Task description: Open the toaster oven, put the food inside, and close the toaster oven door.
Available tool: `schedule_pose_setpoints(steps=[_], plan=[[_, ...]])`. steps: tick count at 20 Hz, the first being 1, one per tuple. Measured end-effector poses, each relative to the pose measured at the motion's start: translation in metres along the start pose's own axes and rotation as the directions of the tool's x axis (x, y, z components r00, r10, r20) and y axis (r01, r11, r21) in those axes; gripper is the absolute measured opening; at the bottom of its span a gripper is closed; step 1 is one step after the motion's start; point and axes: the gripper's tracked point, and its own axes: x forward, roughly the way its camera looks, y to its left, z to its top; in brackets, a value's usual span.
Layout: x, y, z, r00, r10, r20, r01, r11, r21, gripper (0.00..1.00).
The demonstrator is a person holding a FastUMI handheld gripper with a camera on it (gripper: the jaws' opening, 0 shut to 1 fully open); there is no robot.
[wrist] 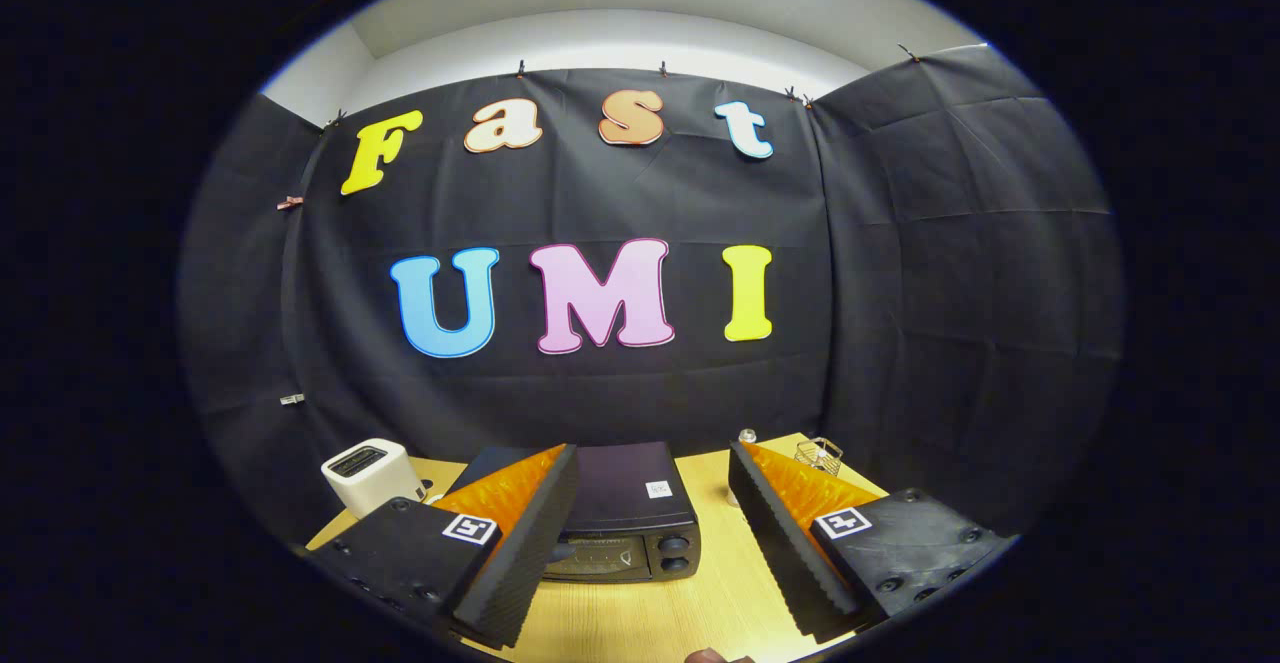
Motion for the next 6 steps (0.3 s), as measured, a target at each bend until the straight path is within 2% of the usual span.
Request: schedule_pose_setpoints(steps=[6], plan=[[0.0069, 0.0080, 0.0023, 0.999, 0.034, 0.000, -0.034, 0.999, -0.003, 0.99]])
